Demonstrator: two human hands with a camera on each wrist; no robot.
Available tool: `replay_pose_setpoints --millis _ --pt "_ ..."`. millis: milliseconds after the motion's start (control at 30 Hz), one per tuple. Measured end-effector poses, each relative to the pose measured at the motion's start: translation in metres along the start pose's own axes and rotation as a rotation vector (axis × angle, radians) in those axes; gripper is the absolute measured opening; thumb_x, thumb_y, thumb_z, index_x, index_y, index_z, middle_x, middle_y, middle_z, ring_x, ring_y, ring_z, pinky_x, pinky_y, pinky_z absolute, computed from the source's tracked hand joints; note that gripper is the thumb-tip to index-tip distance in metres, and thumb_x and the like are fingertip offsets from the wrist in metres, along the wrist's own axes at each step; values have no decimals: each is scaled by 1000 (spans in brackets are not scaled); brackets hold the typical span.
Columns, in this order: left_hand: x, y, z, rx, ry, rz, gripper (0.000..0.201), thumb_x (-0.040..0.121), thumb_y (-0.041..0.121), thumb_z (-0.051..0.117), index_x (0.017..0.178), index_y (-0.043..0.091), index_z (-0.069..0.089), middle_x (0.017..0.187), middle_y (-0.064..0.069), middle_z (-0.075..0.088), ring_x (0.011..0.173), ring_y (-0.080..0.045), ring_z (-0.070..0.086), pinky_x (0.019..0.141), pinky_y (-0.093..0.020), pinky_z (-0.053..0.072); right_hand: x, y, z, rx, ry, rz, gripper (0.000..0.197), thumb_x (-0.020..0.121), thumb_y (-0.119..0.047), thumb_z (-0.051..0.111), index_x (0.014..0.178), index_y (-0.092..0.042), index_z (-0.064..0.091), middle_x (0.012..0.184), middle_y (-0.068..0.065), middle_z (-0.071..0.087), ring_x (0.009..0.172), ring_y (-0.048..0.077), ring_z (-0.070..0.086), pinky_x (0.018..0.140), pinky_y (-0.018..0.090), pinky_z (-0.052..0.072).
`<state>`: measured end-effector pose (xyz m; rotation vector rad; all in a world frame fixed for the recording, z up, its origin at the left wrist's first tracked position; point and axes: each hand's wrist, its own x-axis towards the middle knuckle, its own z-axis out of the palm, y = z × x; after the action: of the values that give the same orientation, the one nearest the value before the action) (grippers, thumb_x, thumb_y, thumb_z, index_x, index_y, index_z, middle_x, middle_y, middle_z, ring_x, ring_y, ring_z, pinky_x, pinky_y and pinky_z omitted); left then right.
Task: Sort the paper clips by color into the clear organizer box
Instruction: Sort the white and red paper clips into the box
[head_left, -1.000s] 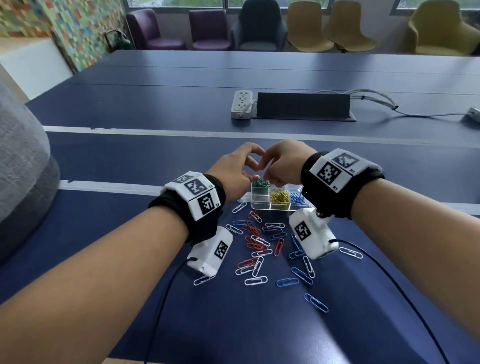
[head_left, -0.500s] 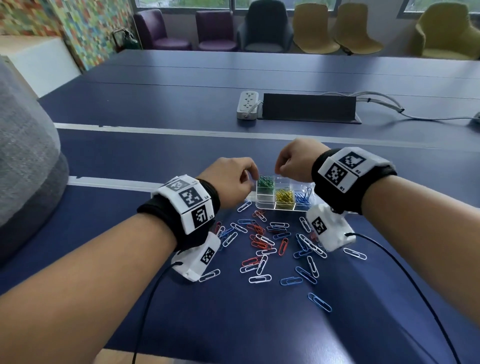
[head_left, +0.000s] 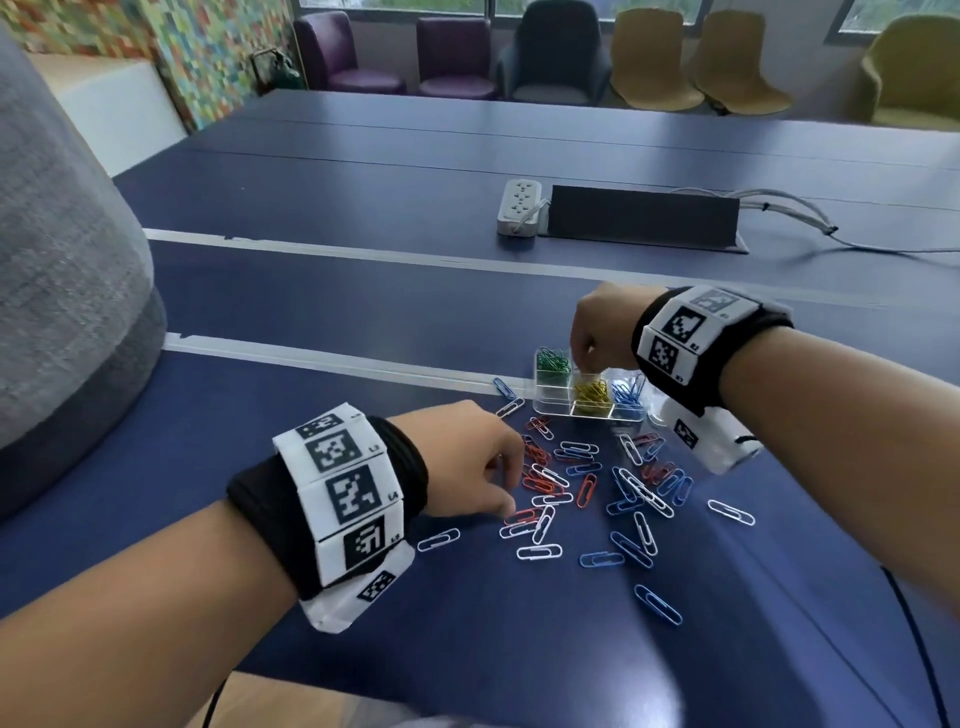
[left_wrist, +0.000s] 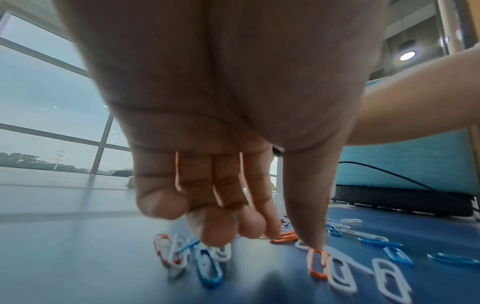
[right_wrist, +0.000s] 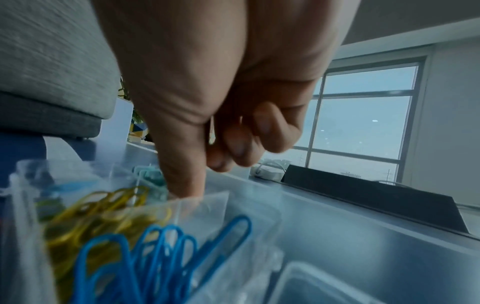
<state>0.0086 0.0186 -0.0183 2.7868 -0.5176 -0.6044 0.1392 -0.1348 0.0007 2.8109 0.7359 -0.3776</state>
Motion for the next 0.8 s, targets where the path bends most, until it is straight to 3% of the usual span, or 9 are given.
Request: replay_pose_setpoints --millis 67,167,300,367,467,533,600,700,800 --pt "0 4 2 18 4 3 19 82 39 65 94 25 66 62 15 45 60 0 43 66 -21 37 -3 1 -5 9 36 15 9 78 -19 69 82 -22 78 82 -1 73 72 20 67 70 30 59" --pt "1 9 4 52 13 13 18 82 39 65 92 23 67 61 15 44 67 -7 46 67 -22 36 -6 -2 -13 57 99 56 10 80 -20 68 84 -18 77 87 2 74 81 23 69 73 30 58" --pt "3 10 8 68 23 11 22 79 41 68 90 22 67 62 14 46 76 -11 50 70 -24 44 -7 -17 -16 170 63 87 11 78 -16 67 82 -13 77 81 4 75 70 19 66 70 28 58" --pt "4 10 9 60 30 10 19 79 39 68 86 23 67 63 12 47 76 -13 52 72 -26 48 -7 -22 -13 159 76 103 14 79 -16 65 86 -10 75 87 8 75 79 23 70 77 34 59" --pt "4 10 10 46 50 16 12 83 35 65 85 23 68 61 13 47 73 -12 52 67 -24 42 -7 -24 -11 149 102 98 20 84 -20 66 97 -7 73 98 10 73 92 27 70 81 33 57" --pt "4 8 9 25 74 21 13 84 34 63 86 23 70 62 14 48 72 -10 51 67 -22 39 -12 -23 -12 196 147 92 19 84 -20 64 97 -9 73 99 8 73 91 27 68 79 33 57" --pt "6 5 6 18 121 16 12 84 31 62 88 22 70 68 12 55 73 -11 51 69 -21 39 -28 -26 -11 231 174 40 16 83 -18 62 91 -13 76 89 3 72 81 23 65 69 25 50" --pt "12 0 1 36 195 -20 10 84 25 61 89 22 69 84 3 64 78 -16 55 71 -23 43 -55 -35 1 152 87 -96 19 80 -16 60 87 -19 77 84 2 73 74 20 60 65 18 38" --pt "19 0 -2 51 220 -47 10 84 26 62 91 24 68 92 1 67 91 -20 61 76 -27 46 -62 -40 19 114 -16 -110 17 79 -15 62 86 -20 77 74 2 68 77 25 64 67 21 48"
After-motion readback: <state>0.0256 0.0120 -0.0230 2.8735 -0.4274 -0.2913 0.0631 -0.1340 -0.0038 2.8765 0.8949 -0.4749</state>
